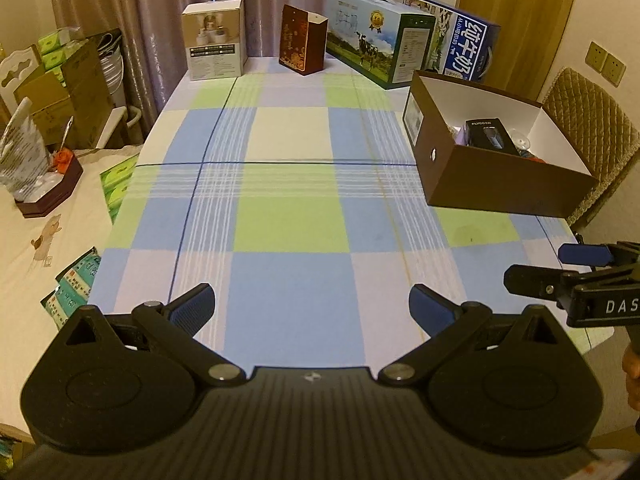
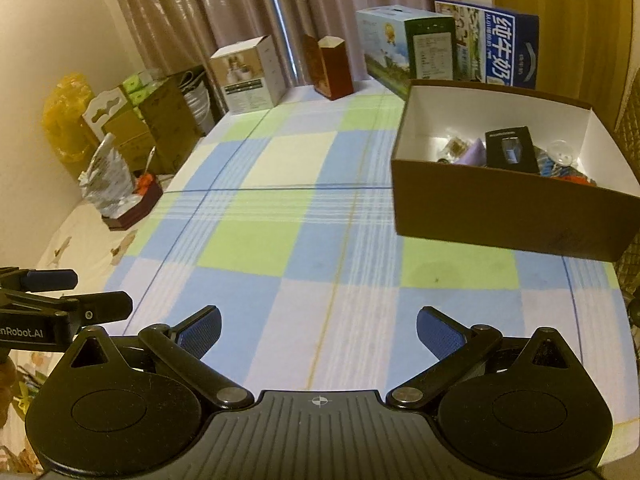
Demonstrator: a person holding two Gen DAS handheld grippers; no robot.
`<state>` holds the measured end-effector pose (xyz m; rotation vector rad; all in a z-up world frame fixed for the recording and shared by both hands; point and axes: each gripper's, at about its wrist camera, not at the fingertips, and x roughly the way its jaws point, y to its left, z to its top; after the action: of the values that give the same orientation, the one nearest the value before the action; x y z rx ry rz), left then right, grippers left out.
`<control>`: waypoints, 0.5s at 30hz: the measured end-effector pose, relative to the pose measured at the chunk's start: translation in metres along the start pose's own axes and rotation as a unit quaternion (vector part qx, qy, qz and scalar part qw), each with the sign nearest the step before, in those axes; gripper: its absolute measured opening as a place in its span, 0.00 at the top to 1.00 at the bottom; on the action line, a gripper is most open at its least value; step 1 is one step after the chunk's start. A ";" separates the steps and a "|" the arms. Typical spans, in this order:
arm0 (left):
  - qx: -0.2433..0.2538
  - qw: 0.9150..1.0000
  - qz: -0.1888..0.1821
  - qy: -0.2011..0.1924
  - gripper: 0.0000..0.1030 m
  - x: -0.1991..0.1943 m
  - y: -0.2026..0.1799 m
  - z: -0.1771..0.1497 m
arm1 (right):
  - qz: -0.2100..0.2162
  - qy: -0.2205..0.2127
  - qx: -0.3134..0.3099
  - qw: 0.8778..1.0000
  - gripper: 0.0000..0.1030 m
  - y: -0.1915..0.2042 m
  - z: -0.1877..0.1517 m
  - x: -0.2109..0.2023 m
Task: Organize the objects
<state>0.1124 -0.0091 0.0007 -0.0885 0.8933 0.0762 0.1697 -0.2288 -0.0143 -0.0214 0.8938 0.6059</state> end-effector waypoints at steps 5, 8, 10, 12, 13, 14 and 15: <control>-0.004 1.000 0.001 -0.003 0.01 -0.010 0.007 -0.011 | 0.002 0.001 -0.003 1.000 0.02 0.010 -0.010 -0.004; -0.005 1.000 0.001 -0.004 0.01 -0.013 0.010 -0.015 | 0.002 0.000 -0.003 1.000 0.02 0.014 -0.015 -0.006; -0.006 1.000 0.001 -0.005 0.01 -0.015 0.012 -0.018 | 0.002 -0.001 -0.002 1.000 0.02 0.016 -0.018 -0.007; -0.006 1.000 0.001 -0.005 0.01 -0.016 0.012 -0.020 | 0.002 -0.002 -0.002 1.000 0.02 0.017 -0.019 -0.008; -0.006 1.000 0.001 -0.004 0.01 -0.017 0.013 -0.021 | 0.003 -0.001 -0.002 1.000 0.02 0.018 -0.020 -0.008; -0.006 1.000 0.001 -0.005 0.01 -0.017 0.013 -0.022 | 0.003 -0.001 -0.002 1.000 0.02 0.019 -0.021 -0.009; -0.006 1.000 0.001 -0.005 0.01 -0.017 0.013 -0.022 | 0.003 -0.001 -0.002 1.000 0.02 0.020 -0.022 -0.009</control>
<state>0.0836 0.0011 -0.0003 -0.0989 0.8834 0.0841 0.1395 -0.2225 -0.0171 -0.0218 0.8906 0.6121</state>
